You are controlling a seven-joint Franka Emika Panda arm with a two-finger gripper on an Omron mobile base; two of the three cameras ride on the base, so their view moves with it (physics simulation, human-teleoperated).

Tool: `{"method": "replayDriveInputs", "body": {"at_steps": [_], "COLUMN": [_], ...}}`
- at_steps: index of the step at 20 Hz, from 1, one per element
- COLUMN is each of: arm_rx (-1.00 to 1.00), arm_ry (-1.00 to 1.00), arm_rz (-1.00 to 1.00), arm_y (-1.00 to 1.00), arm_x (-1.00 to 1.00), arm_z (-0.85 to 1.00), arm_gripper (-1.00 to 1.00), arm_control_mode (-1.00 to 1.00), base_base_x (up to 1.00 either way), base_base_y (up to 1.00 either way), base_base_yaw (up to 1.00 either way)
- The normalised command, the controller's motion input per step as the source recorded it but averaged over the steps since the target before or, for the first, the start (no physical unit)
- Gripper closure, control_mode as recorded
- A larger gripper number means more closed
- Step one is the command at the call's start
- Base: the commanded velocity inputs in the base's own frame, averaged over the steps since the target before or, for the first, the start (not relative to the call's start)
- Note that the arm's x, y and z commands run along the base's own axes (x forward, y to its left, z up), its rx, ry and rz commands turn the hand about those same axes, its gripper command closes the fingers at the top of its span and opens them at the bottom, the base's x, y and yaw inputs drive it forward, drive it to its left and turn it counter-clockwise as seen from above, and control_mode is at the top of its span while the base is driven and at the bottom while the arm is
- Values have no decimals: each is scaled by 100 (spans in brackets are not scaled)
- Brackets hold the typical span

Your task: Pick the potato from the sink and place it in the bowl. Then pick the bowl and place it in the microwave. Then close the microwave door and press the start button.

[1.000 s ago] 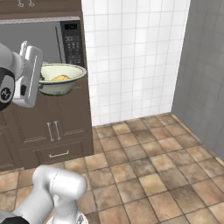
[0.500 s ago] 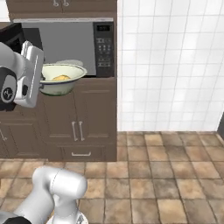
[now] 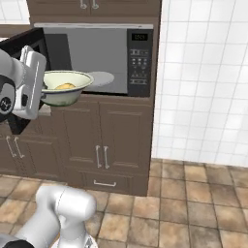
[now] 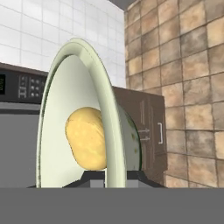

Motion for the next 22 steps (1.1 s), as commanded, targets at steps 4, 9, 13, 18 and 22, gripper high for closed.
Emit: {"method": "replayDriveInputs", "body": {"at_steps": [4, 9, 13, 18, 22], "arm_rx": [0, 0, 0, 0, 0], "arm_ry": [0, 0, 0, 0, 0], "arm_rz": [0, 0, 0, 0, 0], "arm_y": [0, 0, 0, 0, 0], "arm_x": [0, 0, 0, 0, 0], "arm_z": [0, 0, 0, 0, 0], "arm_gripper": [100, 100, 100, 100, 100], "arm_control_mode": [100, 100, 100, 100, 100], "base_base_x": [63, 60, 57, 50, 40], "base_base_y": [-2, -2, 0, 0, 0], "base_base_yaw": [21, 16, 16, 14, 10]}}
